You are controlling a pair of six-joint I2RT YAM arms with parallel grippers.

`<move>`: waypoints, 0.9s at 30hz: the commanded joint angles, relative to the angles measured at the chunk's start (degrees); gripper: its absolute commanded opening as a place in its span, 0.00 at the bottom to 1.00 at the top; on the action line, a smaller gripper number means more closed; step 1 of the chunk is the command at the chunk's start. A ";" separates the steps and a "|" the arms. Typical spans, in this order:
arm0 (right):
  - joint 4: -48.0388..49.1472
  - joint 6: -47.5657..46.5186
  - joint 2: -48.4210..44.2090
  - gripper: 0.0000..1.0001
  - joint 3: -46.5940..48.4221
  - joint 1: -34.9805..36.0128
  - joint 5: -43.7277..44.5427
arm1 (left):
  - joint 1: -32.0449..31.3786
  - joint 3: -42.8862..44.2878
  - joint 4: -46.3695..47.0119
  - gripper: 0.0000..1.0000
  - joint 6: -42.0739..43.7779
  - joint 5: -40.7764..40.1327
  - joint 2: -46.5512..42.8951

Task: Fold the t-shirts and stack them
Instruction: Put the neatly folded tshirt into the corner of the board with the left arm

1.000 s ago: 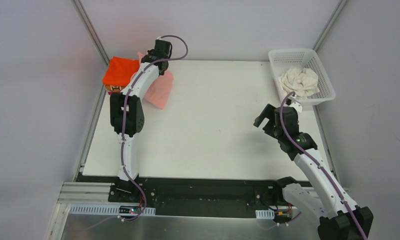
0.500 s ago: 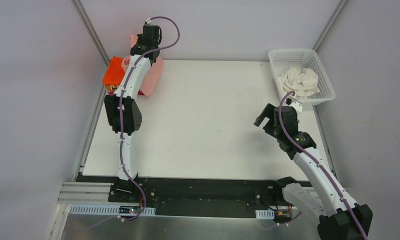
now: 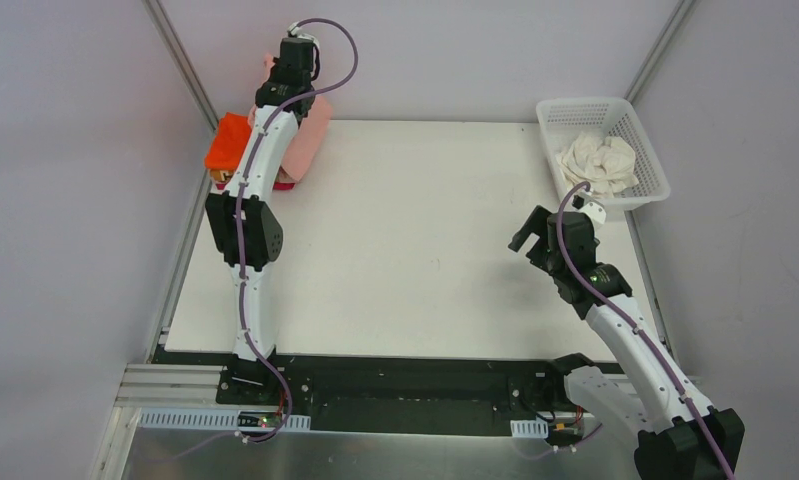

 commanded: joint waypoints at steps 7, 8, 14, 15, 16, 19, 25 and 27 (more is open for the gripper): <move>2.75 -0.72 -0.36 1.00 -0.51 -0.09 2.45 | 0.28 1.33 0.59 0.00 -5.01 6.04 -9.19; 2.74 -0.74 -0.22 1.00 -0.44 -0.10 2.47 | 0.29 1.09 0.50 0.00 -5.20 6.52 -9.59; 2.74 -0.75 1.07 1.00 -0.29 -0.08 2.34 | 0.28 0.33 0.31 0.00 -5.68 7.78 -10.26; 2.74 -0.75 1.19 1.00 -0.23 -0.12 2.30 | 0.29 0.30 0.30 0.00 -5.73 7.79 -10.11; 2.85 -0.73 1.21 1.00 -0.27 -0.11 2.24 | 0.29 0.33 0.31 0.00 -5.74 7.68 -9.78; 2.83 -0.81 1.40 1.00 -0.13 -0.15 2.46 | 0.37 0.29 0.31 0.00 -5.39 6.51 -8.67; 2.91 -0.76 1.68 1.00 -0.18 -0.09 2.83 | 1.81 0.25 0.31 0.00 -4.57 4.61 -5.30; 2.86 -0.75 2.03 1.00 -0.17 -0.16 3.00 | 2.88 1.29 0.31 0.00 -3.90 3.91 -3.44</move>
